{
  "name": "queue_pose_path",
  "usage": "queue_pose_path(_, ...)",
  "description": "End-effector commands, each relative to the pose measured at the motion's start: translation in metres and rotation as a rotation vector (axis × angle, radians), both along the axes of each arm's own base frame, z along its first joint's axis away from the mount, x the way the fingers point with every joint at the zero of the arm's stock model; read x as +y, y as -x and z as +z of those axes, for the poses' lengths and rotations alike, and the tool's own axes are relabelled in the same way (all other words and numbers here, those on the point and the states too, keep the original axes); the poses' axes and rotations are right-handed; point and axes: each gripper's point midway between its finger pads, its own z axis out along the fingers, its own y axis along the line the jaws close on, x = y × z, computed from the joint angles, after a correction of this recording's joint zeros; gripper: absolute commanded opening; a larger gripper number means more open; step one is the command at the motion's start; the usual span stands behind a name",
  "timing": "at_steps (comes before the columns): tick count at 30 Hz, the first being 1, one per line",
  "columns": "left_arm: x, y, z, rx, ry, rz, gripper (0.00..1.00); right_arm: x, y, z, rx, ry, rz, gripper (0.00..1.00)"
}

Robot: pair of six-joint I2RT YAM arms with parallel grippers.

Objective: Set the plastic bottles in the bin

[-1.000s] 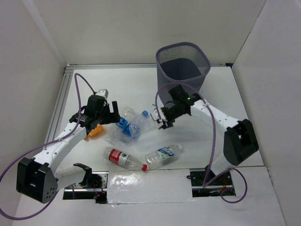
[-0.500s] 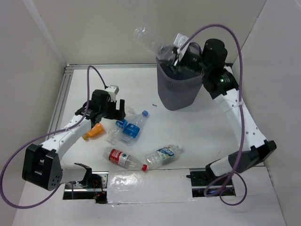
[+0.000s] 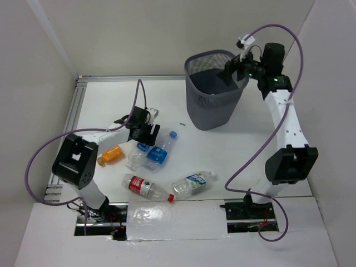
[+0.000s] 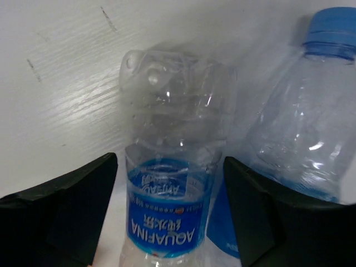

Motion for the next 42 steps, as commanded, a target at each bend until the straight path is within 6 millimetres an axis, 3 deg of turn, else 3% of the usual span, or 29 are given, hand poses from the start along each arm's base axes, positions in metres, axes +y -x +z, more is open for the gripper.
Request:
queue_pose_path(1, 0.000, -0.014, -0.009, -0.017, -0.085, -0.002, 0.86, 0.006, 0.066, 0.072, -0.170, -0.095, 0.220, 1.00)
queue_pose_path(2, 0.000, -0.015, -0.016, -0.003, -0.100, 0.002, 0.68, 0.007, 0.086, 0.072, -0.181, -0.101, 0.265, 1.00)
queue_pose_path(5, 0.001, -0.022, -0.008, -0.028, -0.121, 0.039, 0.40, 0.015, 0.133, 0.071, -0.292, -0.022, 0.433, 0.96)
queue_pose_path(6, 0.003, -0.025, 0.004, -0.053, -0.121, 0.049, 0.29, 0.020, 0.149, 0.059, -0.257, -0.023, 0.489, 0.93)
queue_pose_path(7, -0.001, -0.034, 0.023, -0.099, -0.120, 0.057, 0.25, 0.018, 0.155, 0.056, -0.340, 0.052, 0.524, 0.86)
queue_pose_path(8, -0.002, -0.036, 0.038, -0.118, -0.111, 0.058, 0.22, 0.017, 0.167, 0.050, -0.358, 0.076, 0.544, 0.67)
queue_pose_path(10, -0.010, -0.058, 0.104, -0.253, -0.043, 0.084, 0.18, 0.017, 0.183, 0.032, -0.369, 0.111, 0.584, 0.39)
queue_pose_path(12, -0.022, -0.070, 0.157, -0.344, 0.037, 0.081, 0.13, 0.020, 0.202, 0.009, -0.349, 0.112, 0.605, 0.18)
queue_pose_path(13, -0.034, -0.072, 0.184, -0.377, 0.105, 0.051, 0.13, 0.018, 0.204, -0.001, -0.389, 0.162, 0.610, 0.13)
queue_pose_path(14, -0.051, -0.079, 0.235, -0.462, 0.199, 0.031, 0.12, 0.022, 0.215, -0.006, -0.405, 0.185, 0.622, 0.12)
queue_pose_path(15, -0.062, -0.081, 0.266, -0.513, 0.271, 0.007, 0.11, 0.022, 0.219, -0.030, -0.354, 0.198, 0.617, 0.15)
queue_pose_path(16, -0.072, -0.085, 0.289, -0.548, 0.334, -0.015, 0.07, 0.024, 0.222, -0.038, -0.352, 0.213, 0.624, 0.20)
queue_pose_path(17, -0.091, -0.084, 0.331, -0.596, 0.454, -0.068, 0.07, 0.031, 0.233, -0.053, -0.345, 0.229, 0.655, 0.29)
queue_pose_path(19, -0.118, -0.080, 0.386, -0.697, 0.617, -0.159, 0.07, 0.031, 0.239, -0.079, -0.288, 0.274, 0.667, 0.61)
queue_pose_path(20, -0.127, -0.074, 0.423, -0.746, 0.713, -0.179, 0.07, 0.035, 0.245, -0.087, -0.296, 0.300, 0.691, 0.68)
queue_pose_path(22, -0.145, -0.084, 0.443, -0.764, 0.815, -0.213, 0.07, 0.033, 0.252, -0.113, -0.230, 0.323, 0.697, 0.70)
queue_pose_path(23, -0.155, -0.074, 0.480, -0.823, 0.926, -0.262, 0.07, 0.035, 0.257, -0.122, -0.219, 0.329, 0.710, 0.70)
queue_pose_path(24, -0.164, -0.076, 0.487, -0.834, 0.969, -0.272, 0.07, 0.035, 0.260, -0.125, -0.218, 0.329, 0.710, 0.70)
queue_pose_path(25, -0.180, -0.090, 0.475, -0.811, 0.990, -0.272, 0.07, 0.036, 0.261, -0.129, -0.216, 0.335, 0.717, 0.70)
queue_pose_path(26, -0.183, -0.094, 0.493, -0.860, 1.022, -0.258, 0.07, 0.038, 0.263, -0.128, -0.217, 0.327, 0.715, 0.70)
queue_pose_path(27, -0.197, -0.095, 0.492, -0.852, 1.040, -0.253, 0.09, 0.038, 0.265, -0.129, -0.215, 0.322, 0.708, 0.75)
queue_pose_path(28, -0.213, -0.114, 0.470, -0.822, 1.027, -0.232, 0.12, 0.040, 0.262, -0.126, -0.228, 0.318, 0.706, 0.79)
queue_pose_path(31, -0.231, -0.130, 0.461, -0.872, 1.019, -0.138, 0.31, 0.044, 0.269, -0.130, -0.206, 0.314, 0.721, 0.96)
queue_pose_path(32, -0.234, -0.149, 0.439, -0.879, 0.981, -0.055, 0.48, 0.044, 0.270, -0.128, -0.215, 0.317, 0.720, 0.96)
queue_pose_path(35, -0.247, -0.166, 0.422, -0.900, 0.952, -0.016, 0.58, 0.047, 0.279, -0.131, -0.200, 0.320, 0.747, 0.96)
queue_pose_path(36, -0.250, -0.176, 0.415, -0.902, 0.944, 0.007, 0.75, 0.050, 0.283, -0.128, -0.214, 0.322, 0.758, 0.97)
queue_pose_path(38, -0.256, -0.177, 0.415, -0.902, 0.935, 0.007, 1.00, 0.050, 0.287, -0.136, -0.191, 0.331, 0.757, 0.98)
queue_pose_path(39, -0.254, -0.179, 0.412, -0.909, 0.911, 0.012, 1.00, 0.053, 0.290, -0.133, -0.202, 0.326, 0.765, 1.00)
queue_pose_path(42, -0.244, -0.163, 0.438, -0.945, 0.945, -0.003, 1.00, 0.057, 0.299, -0.154, -0.159, 0.347, 0.803, 1.00)
